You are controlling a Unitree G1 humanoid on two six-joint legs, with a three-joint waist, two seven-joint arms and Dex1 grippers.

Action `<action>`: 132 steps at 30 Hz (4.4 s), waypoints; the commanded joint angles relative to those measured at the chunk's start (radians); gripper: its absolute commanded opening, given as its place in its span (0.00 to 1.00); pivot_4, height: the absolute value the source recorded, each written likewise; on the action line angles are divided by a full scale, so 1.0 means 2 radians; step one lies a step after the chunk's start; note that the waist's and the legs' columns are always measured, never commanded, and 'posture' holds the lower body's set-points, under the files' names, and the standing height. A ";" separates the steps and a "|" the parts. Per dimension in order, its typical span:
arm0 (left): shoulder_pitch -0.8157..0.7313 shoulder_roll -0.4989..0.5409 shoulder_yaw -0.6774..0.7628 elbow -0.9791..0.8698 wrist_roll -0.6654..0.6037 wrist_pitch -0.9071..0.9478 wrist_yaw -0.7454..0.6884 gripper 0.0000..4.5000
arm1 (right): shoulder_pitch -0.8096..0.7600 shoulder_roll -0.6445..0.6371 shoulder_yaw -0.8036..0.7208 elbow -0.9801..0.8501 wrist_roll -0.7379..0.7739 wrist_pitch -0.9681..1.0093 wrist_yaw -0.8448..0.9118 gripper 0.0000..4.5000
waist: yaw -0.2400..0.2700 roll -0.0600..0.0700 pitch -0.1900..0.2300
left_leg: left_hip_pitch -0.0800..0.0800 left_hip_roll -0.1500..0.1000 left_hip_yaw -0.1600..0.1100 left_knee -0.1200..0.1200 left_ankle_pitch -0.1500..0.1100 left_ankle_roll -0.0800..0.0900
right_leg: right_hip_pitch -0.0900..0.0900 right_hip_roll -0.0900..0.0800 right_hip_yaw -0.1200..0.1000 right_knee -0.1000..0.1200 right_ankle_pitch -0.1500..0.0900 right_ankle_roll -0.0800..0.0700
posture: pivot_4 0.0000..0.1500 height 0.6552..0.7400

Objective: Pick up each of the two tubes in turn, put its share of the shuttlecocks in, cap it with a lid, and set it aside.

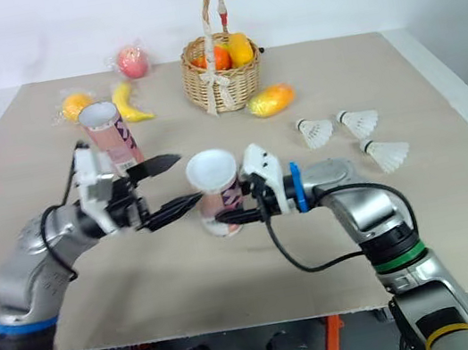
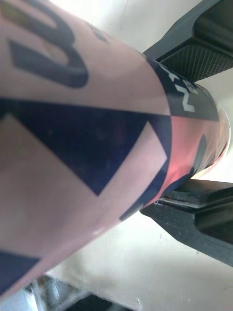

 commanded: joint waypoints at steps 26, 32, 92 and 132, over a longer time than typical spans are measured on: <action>-0.178 -0.184 -0.047 0.227 0.071 -0.087 -0.015 1.00 | -0.119 -0.194 -0.314 0.561 -0.055 -0.138 -0.354 0.60 | -0.011 0.003 0.000 | 0.002 -0.002 0.006 0.000 -0.001 0.001 | 0.000 -0.001 0.007 0.000 0.000 0.002 | 1.00 1.00; -0.170 -0.184 -0.052 0.214 0.077 -0.084 -0.020 1.00 | -0.116 -0.195 -0.336 0.612 -0.032 -0.147 -0.369 0.76 | -0.012 0.003 0.000 | 0.003 -0.002 0.006 0.000 -0.001 0.001 | 0.000 -0.001 0.008 0.000 0.001 0.003 | 1.00 1.00; 0.009 -0.055 0.117 0.220 0.176 -0.069 0.304 1.00 | 0.076 0.026 -0.092 -0.087 0.046 -0.038 -0.182 0.99 | -0.005 0.001 -0.001 | 0.001 -0.002 0.007 0.002 0.003 0.001 | 0.000 0.001 0.012 0.000 0.005 0.009 | 1.00 1.00; -0.221 -0.038 0.094 0.587 0.233 -0.237 0.259 0.65 | 0.112 -0.014 -0.130 -0.142 0.061 -0.001 -0.197 1.00 | -0.005 0.001 -0.001 | -0.001 -0.003 0.006 0.002 0.003 0.002 | -0.001 0.000 0.011 0.000 0.005 0.009 | 1.00 1.00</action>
